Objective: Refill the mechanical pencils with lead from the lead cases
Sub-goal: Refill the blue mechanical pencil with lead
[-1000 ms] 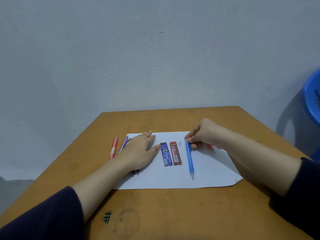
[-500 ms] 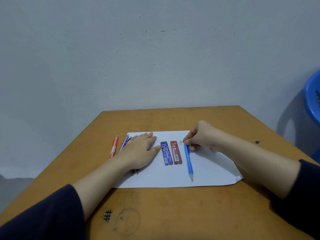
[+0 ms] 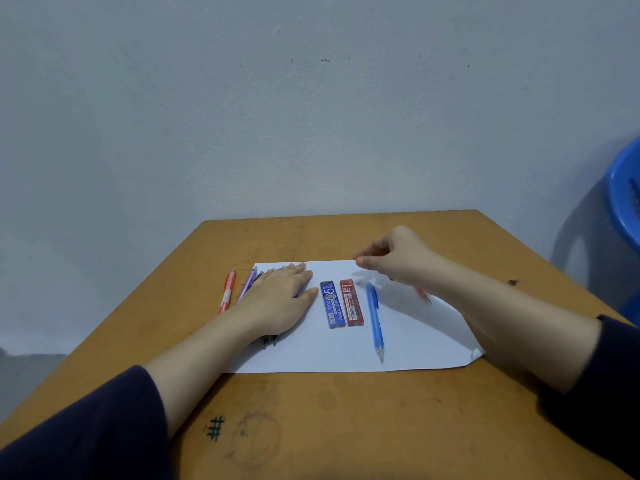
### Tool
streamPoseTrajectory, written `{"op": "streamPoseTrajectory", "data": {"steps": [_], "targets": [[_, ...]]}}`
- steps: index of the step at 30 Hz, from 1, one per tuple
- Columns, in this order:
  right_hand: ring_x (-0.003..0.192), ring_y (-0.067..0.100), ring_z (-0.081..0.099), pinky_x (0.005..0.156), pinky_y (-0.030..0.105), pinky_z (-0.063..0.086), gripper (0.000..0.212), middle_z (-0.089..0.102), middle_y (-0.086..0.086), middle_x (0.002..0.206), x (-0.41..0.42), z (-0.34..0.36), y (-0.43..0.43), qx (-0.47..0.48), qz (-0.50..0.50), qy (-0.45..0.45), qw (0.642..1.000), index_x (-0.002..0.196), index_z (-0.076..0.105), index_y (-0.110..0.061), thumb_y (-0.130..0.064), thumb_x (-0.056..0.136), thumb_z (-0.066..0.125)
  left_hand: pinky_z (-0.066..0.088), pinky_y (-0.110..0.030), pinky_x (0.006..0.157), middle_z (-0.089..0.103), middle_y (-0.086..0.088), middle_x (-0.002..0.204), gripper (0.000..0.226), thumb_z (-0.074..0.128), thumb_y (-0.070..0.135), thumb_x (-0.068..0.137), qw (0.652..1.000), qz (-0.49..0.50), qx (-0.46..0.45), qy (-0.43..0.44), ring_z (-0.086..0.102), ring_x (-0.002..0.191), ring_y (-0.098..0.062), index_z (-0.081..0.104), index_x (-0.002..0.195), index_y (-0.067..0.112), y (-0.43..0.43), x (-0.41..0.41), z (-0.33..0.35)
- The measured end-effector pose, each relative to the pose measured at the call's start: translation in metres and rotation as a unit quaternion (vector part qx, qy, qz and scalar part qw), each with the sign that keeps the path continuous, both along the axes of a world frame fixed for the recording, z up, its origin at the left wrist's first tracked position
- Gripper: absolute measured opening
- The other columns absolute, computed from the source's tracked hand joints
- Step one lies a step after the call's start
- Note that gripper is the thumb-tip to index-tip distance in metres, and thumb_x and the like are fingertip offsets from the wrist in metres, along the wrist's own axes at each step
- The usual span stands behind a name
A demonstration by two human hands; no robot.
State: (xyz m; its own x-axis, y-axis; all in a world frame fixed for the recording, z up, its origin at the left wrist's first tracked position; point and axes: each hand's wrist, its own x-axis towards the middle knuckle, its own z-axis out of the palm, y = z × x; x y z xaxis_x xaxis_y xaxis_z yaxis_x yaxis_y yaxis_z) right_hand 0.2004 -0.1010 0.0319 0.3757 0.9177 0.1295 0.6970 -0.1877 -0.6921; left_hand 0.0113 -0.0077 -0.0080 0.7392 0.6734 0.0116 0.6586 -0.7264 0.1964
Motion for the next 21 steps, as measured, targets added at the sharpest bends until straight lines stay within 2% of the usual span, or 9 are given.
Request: {"op": "streamPoseTrajectory", "data": {"steps": [2, 4, 6, 8, 10, 12, 15, 18, 21], "targets": [[0.074, 0.005, 0.055, 0.064, 0.02, 0.04, 0.024, 0.065, -0.008, 0.083, -0.008, 0.003, -0.001, 0.007, 0.054, -0.051, 0.997, 0.104, 0.073, -0.021, -0.034, 0.084, 0.069, 0.009, -0.036, 0.12, 0.014, 0.004, 0.16, 0.054, 0.028, 0.042, 0.102, 1.0, 0.0, 0.0, -0.001, 0.01, 0.147, -0.012, 0.024, 0.151, 0.02, 0.0, 0.0, 0.0], [0.098, 0.006, 0.055, 0.08, 0.024, 0.043, 0.041, 0.066, -0.009, 0.107, -0.013, 0.003, -0.002, -0.017, 0.1, -0.125, 0.987, 0.116, 0.066, -0.026, -0.047, 0.081, 0.068, 0.009, -0.036, 0.12, 0.014, 0.004, 0.16, 0.053, 0.028, 0.041, 0.103, 1.0, 0.0, 0.001, -0.002, 0.01, 0.147, -0.013, 0.024, 0.151, 0.02, -0.001, 0.0, 0.0], [0.126, 0.01, 0.038, 0.1, 0.033, 0.034, 0.06, 0.056, -0.009, 0.13, -0.017, 0.002, -0.002, -0.049, 0.139, -0.178, 0.973, 0.13, 0.056, -0.028, -0.055, 0.077, 0.067, 0.009, -0.037, 0.12, 0.014, 0.003, 0.16, 0.051, 0.027, 0.039, 0.103, 1.0, 0.0, 0.0, -0.002, 0.009, 0.147, -0.013, 0.024, 0.151, 0.02, -0.001, 0.0, 0.001], [0.136, 0.014, 0.021, 0.1, 0.032, 0.023, 0.077, 0.044, -0.009, 0.141, -0.021, 0.0, -0.001, -0.083, 0.17, -0.235, 0.953, 0.141, 0.043, -0.025, -0.06, 0.075, 0.066, 0.009, -0.037, 0.12, 0.013, 0.003, 0.16, 0.051, 0.027, 0.038, 0.103, 1.0, 0.001, -0.002, -0.003, 0.009, 0.147, -0.013, 0.024, 0.151, 0.02, 0.0, 0.001, 0.001], [0.138, 0.018, 0.014, 0.102, 0.036, 0.017, 0.089, 0.038, -0.009, 0.145, -0.024, -0.005, 0.0, -0.11, 0.192, -0.3, 0.928, 0.145, 0.037, -0.022, -0.065, 0.072, 0.065, 0.008, -0.036, 0.12, 0.013, 0.004, 0.16, 0.051, 0.028, 0.038, 0.103, 1.0, 0.0, -0.003, -0.002, 0.009, 0.147, -0.012, 0.024, 0.151, 0.02, 0.0, 0.001, 0.001], [0.137, 0.02, 0.013, 0.105, 0.039, 0.014, 0.089, 0.041, -0.008, 0.142, -0.024, -0.008, 0.0, -0.125, 0.21, -0.323, 0.914, 0.142, 0.04, -0.019, -0.068, 0.071, 0.063, 0.009, -0.037, 0.12, 0.013, 0.004, 0.16, 0.051, 0.028, 0.038, 0.103, 1.0, 0.0, -0.003, -0.001, 0.009, 0.147, -0.012, 0.024, 0.151, 0.02, 0.001, 0.001, 0.0], [0.137, 0.017, 0.014, 0.099, 0.034, 0.014, 0.083, 0.047, -0.008, 0.138, -0.023, -0.011, 0.003, -0.13, 0.223, -0.287, 0.922, 0.138, 0.045, -0.021, -0.066, 0.072, 0.064, 0.009, -0.038, 0.12, 0.013, 0.004, 0.16, 0.051, 0.028, 0.038, 0.103, 1.0, 0.0, -0.003, 0.0, 0.009, 0.147, -0.012, 0.023, 0.151, 0.02, 0.001, 0.001, 0.001], [0.136, 0.016, 0.016, 0.101, 0.033, 0.016, 0.091, 0.046, -0.007, 0.137, -0.022, -0.012, 0.005, -0.12, 0.215, -0.266, 0.932, 0.142, 0.04, -0.024, -0.067, 0.067, 0.068, 0.009, -0.038, 0.12, 0.013, 0.004, 0.16, 0.05, 0.027, 0.037, 0.103, 1.0, 0.0, -0.001, 0.001, 0.009, 0.147, -0.012, 0.023, 0.151, 0.021, 0.001, 0.001, 0.001], [0.124, 0.014, 0.032, 0.101, 0.028, 0.029, 0.093, 0.048, -0.005, 0.126, -0.025, -0.01, 0.004, -0.08, 0.188, -0.231, 0.951, 0.141, 0.043, -0.025, -0.057, 0.061, 0.079, 0.009, -0.038, 0.12, 0.013, 0.004, 0.16, 0.051, 0.028, 0.037, 0.103, 1.0, -0.001, 0.001, -0.001, 0.009, 0.147, -0.013, 0.023, 0.151, 0.021, 0.001, 0.001, 0.0]]}}
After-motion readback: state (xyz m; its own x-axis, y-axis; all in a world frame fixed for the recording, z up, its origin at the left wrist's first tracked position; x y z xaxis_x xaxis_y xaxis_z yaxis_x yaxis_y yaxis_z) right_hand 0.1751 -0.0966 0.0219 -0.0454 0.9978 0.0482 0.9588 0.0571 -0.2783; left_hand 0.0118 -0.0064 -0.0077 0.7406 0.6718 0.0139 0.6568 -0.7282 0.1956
